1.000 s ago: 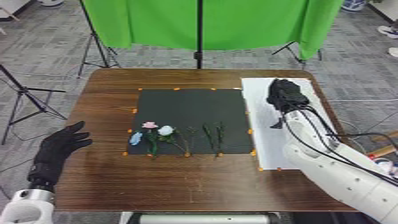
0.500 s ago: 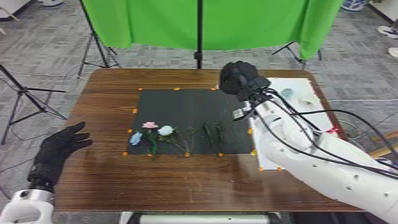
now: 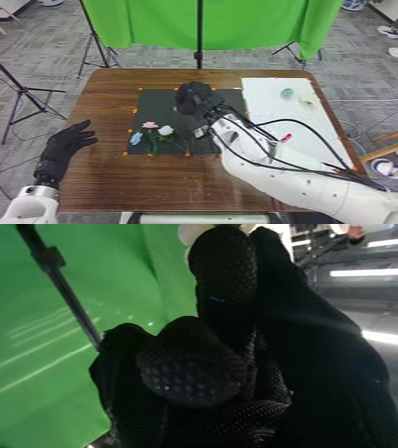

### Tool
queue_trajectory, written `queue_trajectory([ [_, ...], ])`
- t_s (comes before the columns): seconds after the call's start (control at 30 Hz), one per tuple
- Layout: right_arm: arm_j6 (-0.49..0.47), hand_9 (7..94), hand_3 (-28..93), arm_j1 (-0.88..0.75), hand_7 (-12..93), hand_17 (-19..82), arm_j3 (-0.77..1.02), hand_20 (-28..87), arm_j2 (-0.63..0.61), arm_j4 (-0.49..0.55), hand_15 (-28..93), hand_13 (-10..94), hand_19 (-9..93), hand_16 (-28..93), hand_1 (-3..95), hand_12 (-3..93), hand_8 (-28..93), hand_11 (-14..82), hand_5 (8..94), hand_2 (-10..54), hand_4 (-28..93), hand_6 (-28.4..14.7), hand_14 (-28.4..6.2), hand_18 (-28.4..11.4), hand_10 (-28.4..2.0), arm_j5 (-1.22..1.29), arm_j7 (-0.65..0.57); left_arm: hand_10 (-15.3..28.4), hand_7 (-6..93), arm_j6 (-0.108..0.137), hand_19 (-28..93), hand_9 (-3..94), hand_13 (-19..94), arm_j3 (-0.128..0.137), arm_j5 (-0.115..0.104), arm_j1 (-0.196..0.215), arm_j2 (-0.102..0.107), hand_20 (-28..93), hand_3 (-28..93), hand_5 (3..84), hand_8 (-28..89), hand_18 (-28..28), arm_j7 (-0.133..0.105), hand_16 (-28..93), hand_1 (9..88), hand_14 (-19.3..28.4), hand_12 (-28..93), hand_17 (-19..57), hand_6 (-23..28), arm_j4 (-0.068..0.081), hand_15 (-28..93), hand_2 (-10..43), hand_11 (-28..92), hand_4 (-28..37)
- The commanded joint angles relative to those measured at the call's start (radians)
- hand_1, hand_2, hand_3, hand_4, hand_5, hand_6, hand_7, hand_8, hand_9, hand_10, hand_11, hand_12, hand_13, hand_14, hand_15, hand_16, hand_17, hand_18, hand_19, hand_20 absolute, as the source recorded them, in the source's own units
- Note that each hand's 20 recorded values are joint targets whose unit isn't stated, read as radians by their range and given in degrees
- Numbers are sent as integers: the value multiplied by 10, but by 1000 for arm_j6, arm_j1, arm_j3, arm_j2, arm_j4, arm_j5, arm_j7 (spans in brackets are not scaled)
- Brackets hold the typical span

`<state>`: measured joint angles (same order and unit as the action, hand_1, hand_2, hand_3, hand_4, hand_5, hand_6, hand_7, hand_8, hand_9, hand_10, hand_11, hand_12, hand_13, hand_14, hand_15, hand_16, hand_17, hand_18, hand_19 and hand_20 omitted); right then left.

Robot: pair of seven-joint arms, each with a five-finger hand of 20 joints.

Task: Arrange flowers

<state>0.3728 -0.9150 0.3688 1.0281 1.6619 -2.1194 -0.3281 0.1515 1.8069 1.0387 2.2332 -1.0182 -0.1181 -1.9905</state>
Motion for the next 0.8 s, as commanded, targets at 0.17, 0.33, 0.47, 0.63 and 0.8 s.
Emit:
queue_trajectory([
  [0.17,-47,924,583,-25,298,675,-24,533,19,-35,600,937,932,310,608,438,100,213,777,-95,-157,-12,11,-110,-76,-12,-4,151,83,-18,201,447,392,-9,2,-7,-1,211,620,429,-54,162,14,-13,237,200,132,67,68,12,299,140,220,-283],
  [0.33,-55,919,579,-26,308,670,-22,536,15,-32,595,937,932,317,593,435,96,220,768,-95,-152,-11,9,-112,-80,-7,-3,151,84,-24,201,446,391,-3,3,-6,-1,211,622,429,-55,162,18,-12,236,200,132,67,63,12,300,140,220,-283],
  [0.47,-71,907,567,-31,308,663,-17,536,9,-27,587,937,932,327,576,424,93,239,762,-95,-142,-12,7,-117,-86,-1,-1,151,83,-22,200,444,390,-9,3,-7,-2,211,624,428,-55,162,18,-12,235,200,132,66,61,12,299,139,218,-283],
  [0.63,-100,885,560,-37,299,650,-11,532,-2,-21,563,937,932,359,542,389,93,281,754,-95,-137,-14,2,-123,-91,0,6,151,86,-26,199,444,389,-5,4,-5,-3,211,623,428,-55,161,17,-12,236,200,133,66,56,12,297,138,217,-283],
  [0.8,-109,869,549,-36,282,645,-4,529,-6,-20,555,937,932,370,513,343,92,324,745,-95,-130,-16,-1,-125,-98,-2,7,149,87,-27,199,444,388,-4,5,-5,-3,211,623,427,-56,161,18,-11,237,199,133,66,53,13,296,136,217,-283],
])
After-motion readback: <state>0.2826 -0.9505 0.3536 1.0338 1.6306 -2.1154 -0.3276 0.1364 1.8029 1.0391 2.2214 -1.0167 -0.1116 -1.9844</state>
